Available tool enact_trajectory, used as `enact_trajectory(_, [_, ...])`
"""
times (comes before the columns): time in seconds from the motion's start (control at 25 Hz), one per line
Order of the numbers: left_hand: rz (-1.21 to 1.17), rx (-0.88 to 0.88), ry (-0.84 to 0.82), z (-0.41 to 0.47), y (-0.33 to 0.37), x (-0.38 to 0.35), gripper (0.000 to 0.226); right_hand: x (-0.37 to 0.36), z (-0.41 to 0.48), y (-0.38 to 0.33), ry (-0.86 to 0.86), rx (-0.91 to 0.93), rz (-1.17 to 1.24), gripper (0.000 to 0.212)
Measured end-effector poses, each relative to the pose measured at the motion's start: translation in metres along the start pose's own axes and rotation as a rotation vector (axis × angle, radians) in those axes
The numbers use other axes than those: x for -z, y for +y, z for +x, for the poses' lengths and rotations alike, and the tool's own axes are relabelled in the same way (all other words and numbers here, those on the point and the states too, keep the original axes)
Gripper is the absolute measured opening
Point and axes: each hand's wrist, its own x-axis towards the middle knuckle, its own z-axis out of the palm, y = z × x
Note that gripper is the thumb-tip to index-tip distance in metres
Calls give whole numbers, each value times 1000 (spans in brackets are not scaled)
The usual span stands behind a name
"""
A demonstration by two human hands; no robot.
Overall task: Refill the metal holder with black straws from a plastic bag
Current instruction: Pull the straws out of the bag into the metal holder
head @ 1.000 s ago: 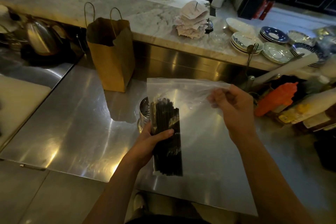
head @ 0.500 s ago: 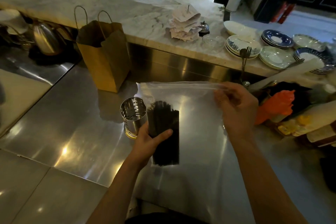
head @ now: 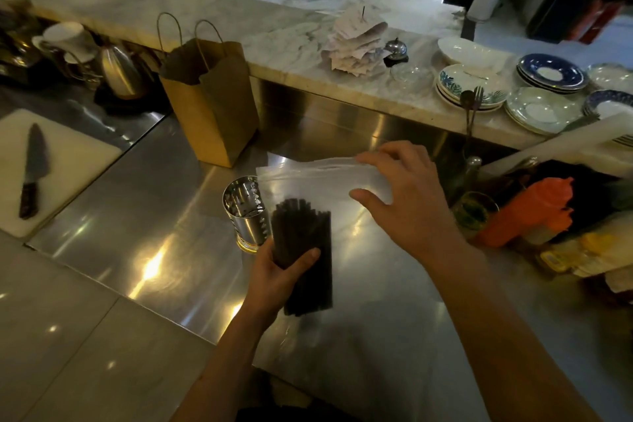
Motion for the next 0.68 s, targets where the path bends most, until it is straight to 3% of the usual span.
enact_trajectory(0.16, [54, -42, 38, 10, 2, 6, 63, 2, 6, -23, 99, 108, -213, 18])
enact_trajectory(0.28, [150, -135, -12, 17, 6, 11, 46, -9, 11, -49, -121, 193, -46, 20])
enact_trajectory(0.52, [111, -199, -93, 26, 13, 32, 33, 1, 43, -80, -519, 79, 213, 22])
enact_trajectory(0.6, [94, -196, -116, 30, 14, 38, 30, 0, 50, -91, -568, 70, 201, 25])
enact_trajectory(0.68, [33, -140, -108, 30, 14, 36, 28, -3, 51, -97, -508, 72, 169, 31])
